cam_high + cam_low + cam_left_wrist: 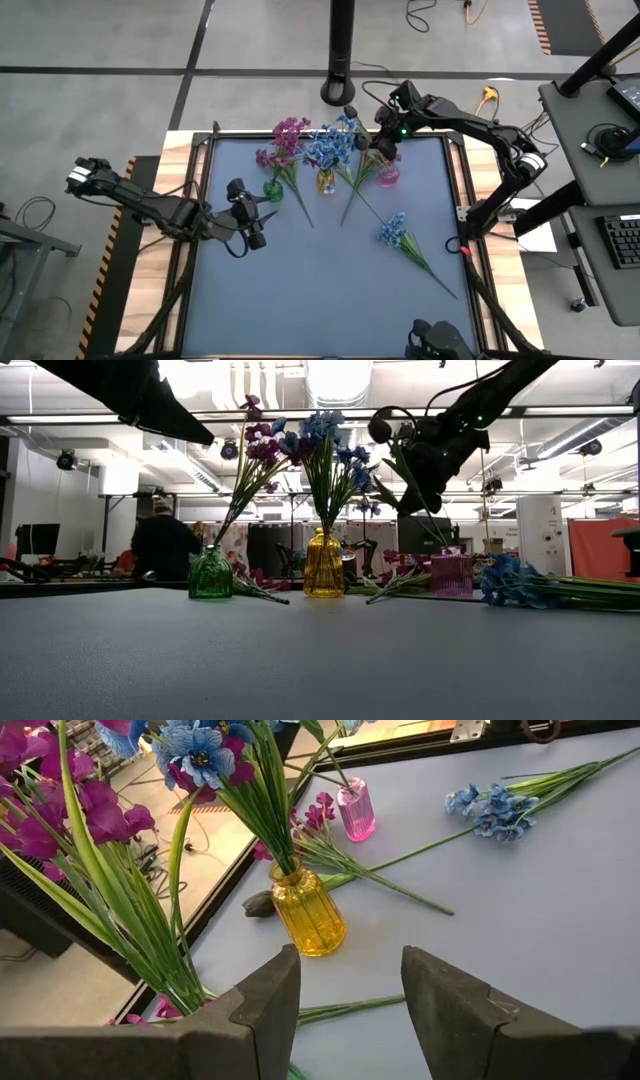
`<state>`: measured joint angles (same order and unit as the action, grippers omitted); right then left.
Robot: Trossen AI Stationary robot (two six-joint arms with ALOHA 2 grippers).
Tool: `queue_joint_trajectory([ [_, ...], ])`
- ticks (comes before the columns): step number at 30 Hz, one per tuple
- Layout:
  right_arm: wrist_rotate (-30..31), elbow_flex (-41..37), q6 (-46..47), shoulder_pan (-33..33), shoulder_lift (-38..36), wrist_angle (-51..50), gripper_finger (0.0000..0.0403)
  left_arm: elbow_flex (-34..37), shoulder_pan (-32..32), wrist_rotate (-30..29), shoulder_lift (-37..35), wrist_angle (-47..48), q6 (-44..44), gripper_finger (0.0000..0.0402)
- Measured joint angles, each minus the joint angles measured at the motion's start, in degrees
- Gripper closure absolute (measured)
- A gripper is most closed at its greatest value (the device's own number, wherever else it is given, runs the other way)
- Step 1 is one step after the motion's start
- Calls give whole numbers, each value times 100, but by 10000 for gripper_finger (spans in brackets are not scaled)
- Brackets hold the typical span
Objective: Sort flowers into vase by color
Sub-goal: Put the bottom black flower into the purple flower vase
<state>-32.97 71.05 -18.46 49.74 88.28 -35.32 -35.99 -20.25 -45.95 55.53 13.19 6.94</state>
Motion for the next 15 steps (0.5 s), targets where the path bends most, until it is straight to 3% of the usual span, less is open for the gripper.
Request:
queue_joint_trajectory([
  [7, 0, 0, -6, 0, 1, 0, 370, 0, 0, 0, 0, 0, 0, 242],
  [15, -2, -7, -46, 0, -99, -172, 374, 0, -2, 0, 0, 2, 0, 242],
])
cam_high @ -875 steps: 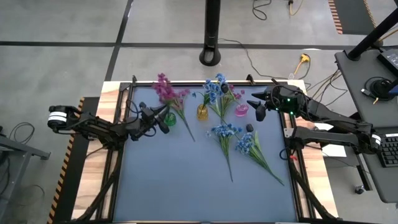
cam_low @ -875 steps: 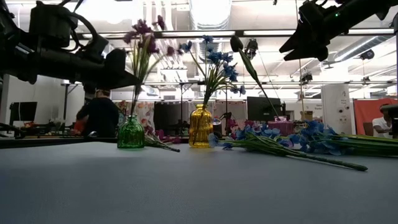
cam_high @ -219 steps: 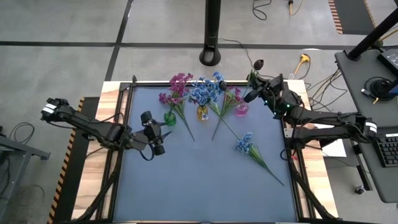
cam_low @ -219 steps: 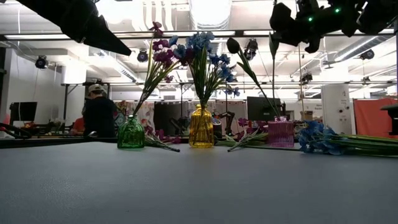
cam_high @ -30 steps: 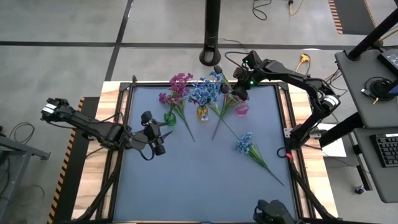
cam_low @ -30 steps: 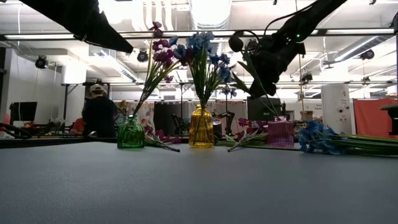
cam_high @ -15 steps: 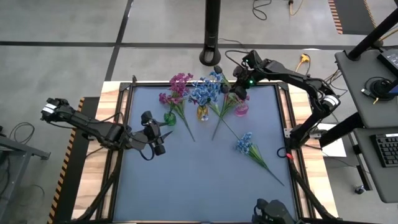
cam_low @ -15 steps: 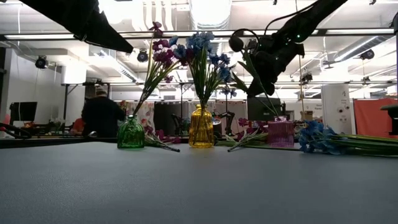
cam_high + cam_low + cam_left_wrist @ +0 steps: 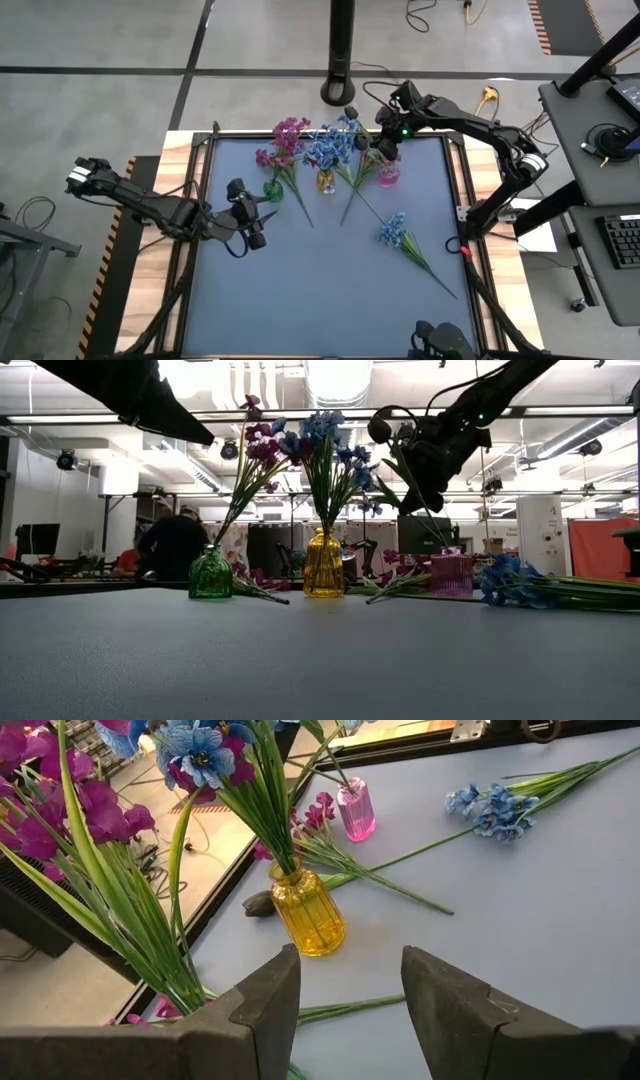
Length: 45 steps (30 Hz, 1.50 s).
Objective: Sort flowers into vase by color
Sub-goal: Put the bottom black flower into the purple flower vase
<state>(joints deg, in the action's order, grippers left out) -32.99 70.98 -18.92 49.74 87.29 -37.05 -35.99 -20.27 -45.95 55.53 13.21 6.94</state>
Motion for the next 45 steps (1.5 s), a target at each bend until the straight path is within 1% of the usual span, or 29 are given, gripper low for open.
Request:
queue_joint_trajectory([
  [7, -4, -42, -6, 2, -393, -32, 375, 1, 1, 0, 0, 0, 0, 242],
  [12, -9, -317, 54, 2, -753, 113, 375, 0, 1, 0, 0, 2, 0, 242],
  [16, -6, -841, 190, 3, -1164, 667, 375, 1, 2, 0, 0, 2, -1, 242],
  [21, 21, -1644, 500, 4, -1846, 1624, 375, 0, 0, 0, 0, 2, 0, 242],
  [25, 484, -2168, 702, 2, -2397, 2173, 375, 0, 2, -2, 0, 1, 0, 242],
  [31, 632, -2806, 1012, 2, -3031, 2827, 375, 0, 0, -2, 0, 2, 0, 242],
  [37, 1106, -3342, 1347, -18, -3351, 3428, 375, 2, 2, -2, 0, 2, 0, 242],
  [45, 1283, -3877, 1810, -22, -3426, 4267, 375, 1, 1, -4, 0, 1, 0, 242],
])
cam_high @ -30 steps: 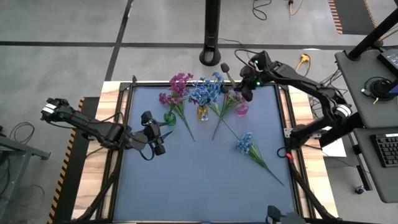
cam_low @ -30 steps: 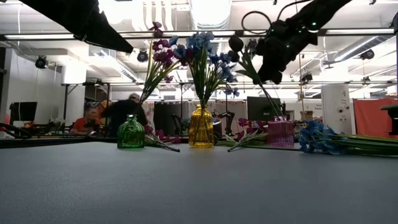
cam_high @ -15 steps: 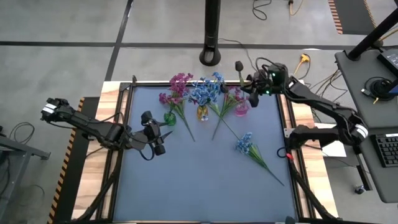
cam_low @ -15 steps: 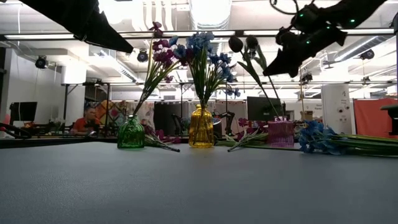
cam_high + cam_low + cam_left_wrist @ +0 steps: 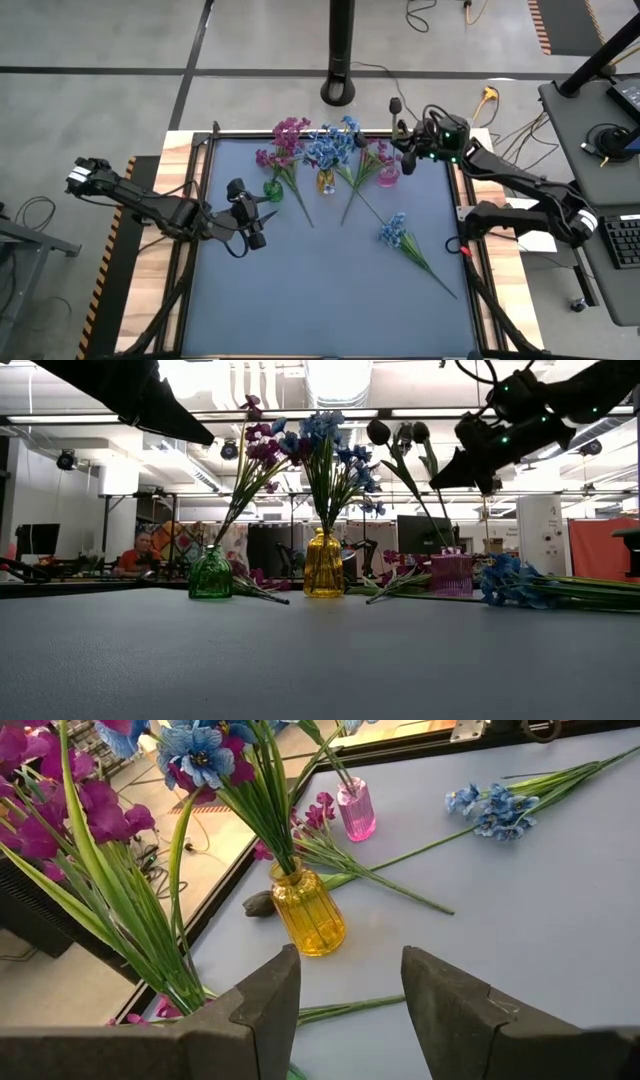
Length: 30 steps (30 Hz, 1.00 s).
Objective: Sort flowers into vase by color
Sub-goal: Put the bottom black flower into the purple flower vase
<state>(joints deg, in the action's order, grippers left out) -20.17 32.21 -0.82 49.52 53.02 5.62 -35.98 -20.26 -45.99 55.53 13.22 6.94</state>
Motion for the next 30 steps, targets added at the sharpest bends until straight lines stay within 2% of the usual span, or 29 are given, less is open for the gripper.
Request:
queue_joint_trajectory([
  [3, 220, -167, 141, -2, -7, 221, 375, 1, 1, 2, 0, -1, 0, 242],
  [8, 235, -399, 372, -1, -10, 584, 375, -1, 1, 0, 0, 1, 0, 242],
  [20, 236, -453, 417, -2, -3, 672, 373, 1, -1, 0, 0, 0, 0, 242],
  [30, 236, -487, 452, 0, -5, 669, 314, 1, 1, 0, 0, 4, 0, 242],
])
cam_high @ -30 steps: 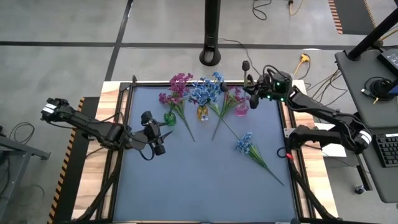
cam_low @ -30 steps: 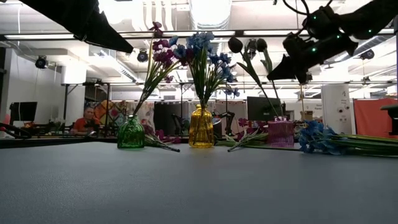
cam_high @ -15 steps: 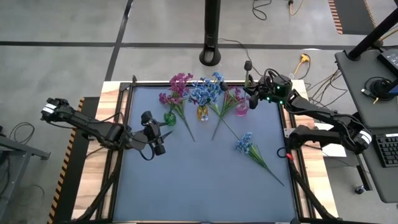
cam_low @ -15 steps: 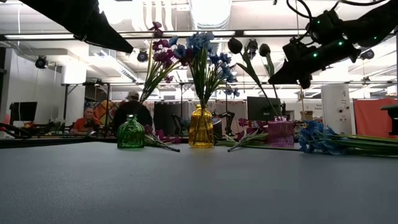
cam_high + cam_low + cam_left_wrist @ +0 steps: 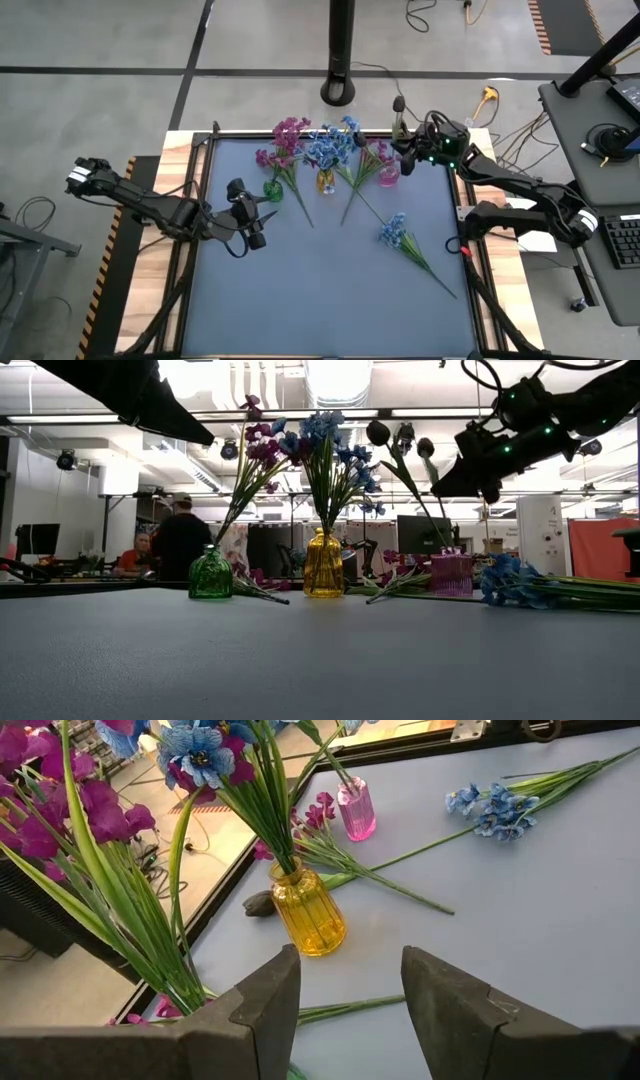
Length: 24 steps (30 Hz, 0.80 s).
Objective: Sort flowers into vase by color
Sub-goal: Put the bottom black flower into the purple flower vase, then put the right purple flowers into the green flower vase
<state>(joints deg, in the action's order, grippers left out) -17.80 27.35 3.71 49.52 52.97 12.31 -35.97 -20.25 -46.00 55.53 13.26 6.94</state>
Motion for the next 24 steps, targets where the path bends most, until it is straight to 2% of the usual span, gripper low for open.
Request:
queue_joint_trajectory([
  [8, 2, -28, 17, 0, -3, -168, 275, 0, 0, 0, 0, 0, 20, 242],
  [17, 2, -20, 68, 0, -7, -352, 253, 0, 0, 0, 0, 0, 22, 242],
  [21, 37, 202, 85, 0, -88, -980, 252, 0, 0, 0, 0, -1, 22, 242],
  [24, 301, 444, 93, 0, -222, -1648, 252, 0, -1, 0, 0, 0, 22, 242],
])
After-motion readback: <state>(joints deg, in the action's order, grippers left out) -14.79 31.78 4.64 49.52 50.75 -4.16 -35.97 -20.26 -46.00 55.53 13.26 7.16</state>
